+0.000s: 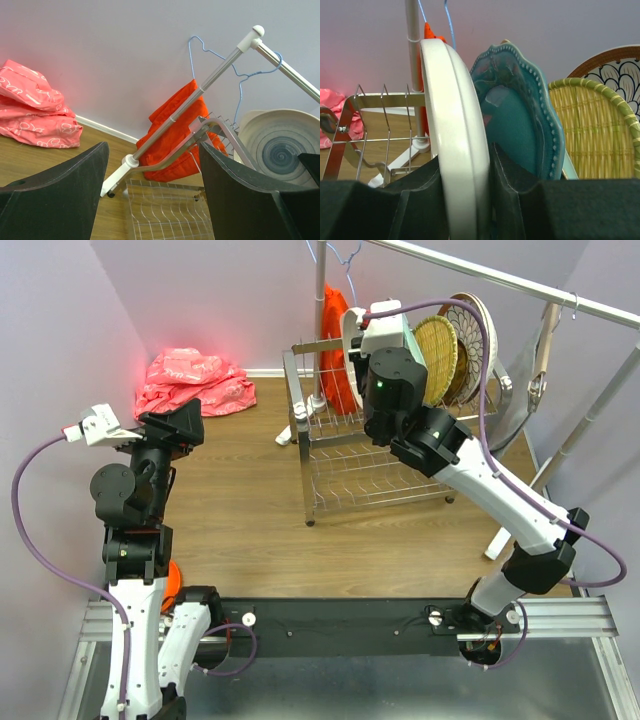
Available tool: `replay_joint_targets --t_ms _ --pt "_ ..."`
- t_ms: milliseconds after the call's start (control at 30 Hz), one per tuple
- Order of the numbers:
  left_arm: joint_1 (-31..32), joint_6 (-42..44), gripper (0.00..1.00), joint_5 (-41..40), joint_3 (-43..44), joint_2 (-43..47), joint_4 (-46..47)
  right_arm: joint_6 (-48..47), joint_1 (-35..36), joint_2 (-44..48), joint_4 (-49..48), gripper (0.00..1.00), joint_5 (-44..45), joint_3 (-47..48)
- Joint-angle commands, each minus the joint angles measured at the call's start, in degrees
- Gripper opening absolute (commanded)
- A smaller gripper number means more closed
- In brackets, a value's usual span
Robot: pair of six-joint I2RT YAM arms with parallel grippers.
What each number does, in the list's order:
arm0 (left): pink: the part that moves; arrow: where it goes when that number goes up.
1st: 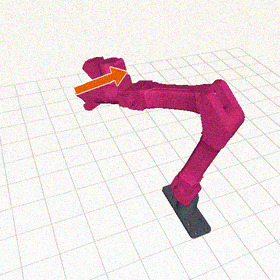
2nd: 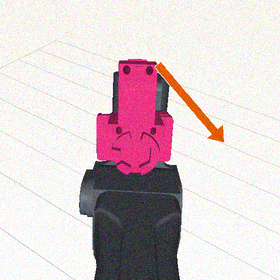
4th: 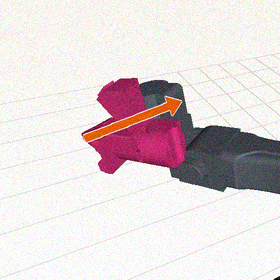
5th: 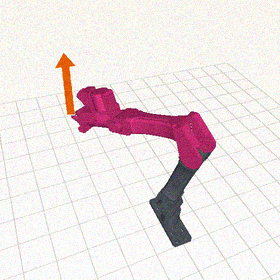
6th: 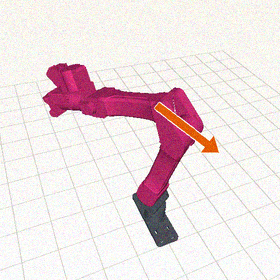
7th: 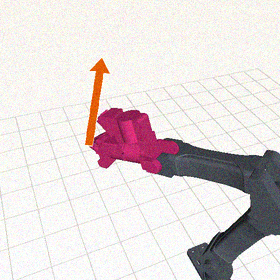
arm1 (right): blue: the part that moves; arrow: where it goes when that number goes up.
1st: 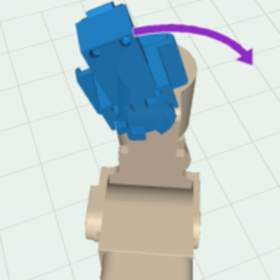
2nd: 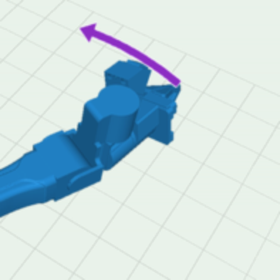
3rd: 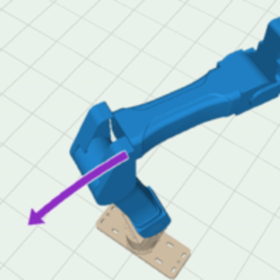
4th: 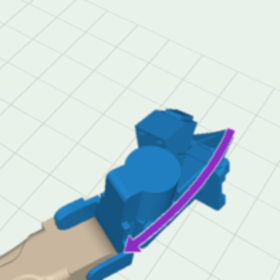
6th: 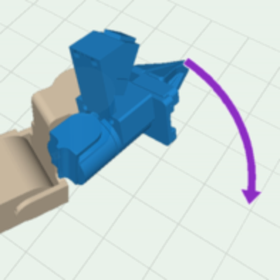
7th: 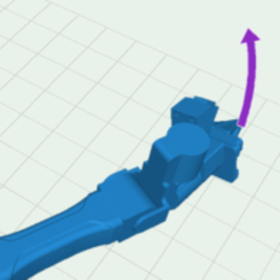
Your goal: Load the plates into the dish rack
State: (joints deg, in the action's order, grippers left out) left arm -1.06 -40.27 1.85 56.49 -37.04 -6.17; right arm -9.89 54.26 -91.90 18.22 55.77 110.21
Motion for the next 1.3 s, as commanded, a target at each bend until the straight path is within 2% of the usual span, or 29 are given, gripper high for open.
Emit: replay_joint_targets --t_ms 0,67,400,767,1267 --pt "-0.3 0.7 0.82 -1.4 -0.4 0.3 -0.3 1.6 -1.5 0.7 -1.0 0.46 1.2 -1.1" --pt "-0.3 0.6 0.81 -1.4 -0.4 0.3 -0.2 1.6 -1.5 0.9 -1.0 0.52 0.9 -1.3" --pt "-0.3 0.5 0.81 -1.4 -0.5 0.0 0.4 0.7 -1.2 1.4 -1.0 0.59 -2.1 -0.5" --pt "-0.3 0.5 0.81 -0.8 -0.4 -0.8 1.5 -9.3 -1.0 2.1 -4.9 0.68 -7.0 3.5" --pt "-0.3 0.5 0.81 0.2 -1.0 -0.5 0.5 -19.2 -0.5 5.2 -5.7 0.75 -18.6 5.4"
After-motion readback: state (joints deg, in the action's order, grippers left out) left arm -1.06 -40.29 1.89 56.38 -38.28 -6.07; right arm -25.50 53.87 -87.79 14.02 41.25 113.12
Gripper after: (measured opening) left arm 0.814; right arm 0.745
